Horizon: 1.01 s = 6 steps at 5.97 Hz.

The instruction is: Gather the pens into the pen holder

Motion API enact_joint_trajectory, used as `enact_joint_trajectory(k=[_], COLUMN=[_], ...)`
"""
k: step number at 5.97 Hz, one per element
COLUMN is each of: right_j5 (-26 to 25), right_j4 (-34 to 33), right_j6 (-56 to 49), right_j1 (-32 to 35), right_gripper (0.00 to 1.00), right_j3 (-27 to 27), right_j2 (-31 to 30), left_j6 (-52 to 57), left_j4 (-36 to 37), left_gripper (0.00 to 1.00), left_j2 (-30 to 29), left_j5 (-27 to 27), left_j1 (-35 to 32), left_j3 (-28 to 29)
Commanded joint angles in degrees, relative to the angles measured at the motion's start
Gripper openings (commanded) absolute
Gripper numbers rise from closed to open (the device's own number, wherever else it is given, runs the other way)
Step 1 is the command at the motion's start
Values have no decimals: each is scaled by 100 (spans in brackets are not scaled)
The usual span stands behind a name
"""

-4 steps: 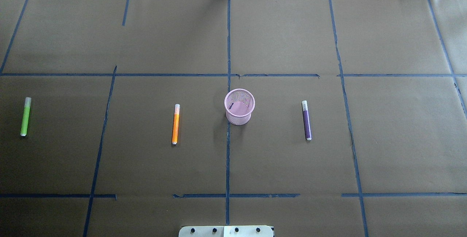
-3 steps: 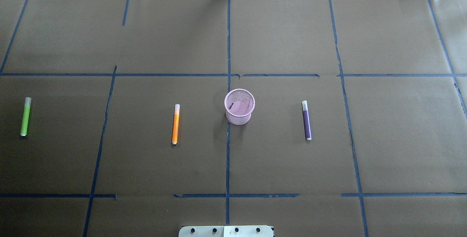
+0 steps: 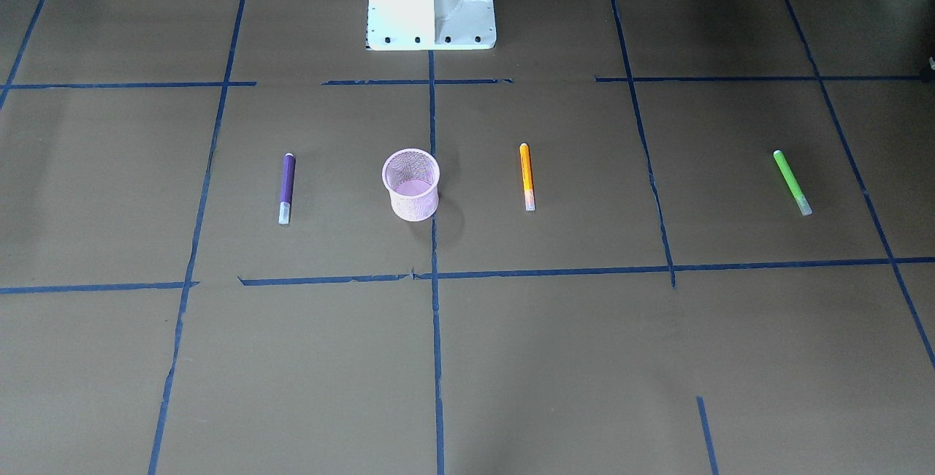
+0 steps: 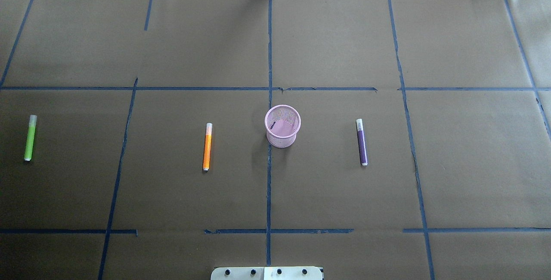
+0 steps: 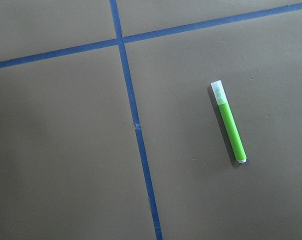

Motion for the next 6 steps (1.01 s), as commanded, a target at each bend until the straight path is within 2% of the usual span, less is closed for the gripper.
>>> enact_joint_trajectory(k=[1, 2, 3, 4, 5, 6], right_j5=[70, 88, 149, 175, 176, 176], right_j4=[6, -2, -2, -2, -2, -11], right_j6=[3, -6, -6, -6, -6, -6], right_j1=[-178, -187, -187, -196, -196, -196], right_gripper=[100, 100, 100, 100, 100, 100], right_j3=[122, 122, 122, 122, 114, 105], right_j2=[15, 15, 6, 6, 6, 6], left_j6=[-39, -448, -1252, -2392, -3377, -4057], left_j4=[-45, -462, -1188, -1465, -1642, -2157], left_gripper=[100, 100, 100, 100, 100, 100], left_j2=[-725, -798, -746, -737, -737, -745], left_j5=[-55, -55, 6, 137, 860, 1050], left_j1=[23, 101, 607, 1151, 1688, 1997], left_j3=[217, 584, 657, 797, 842, 1112])
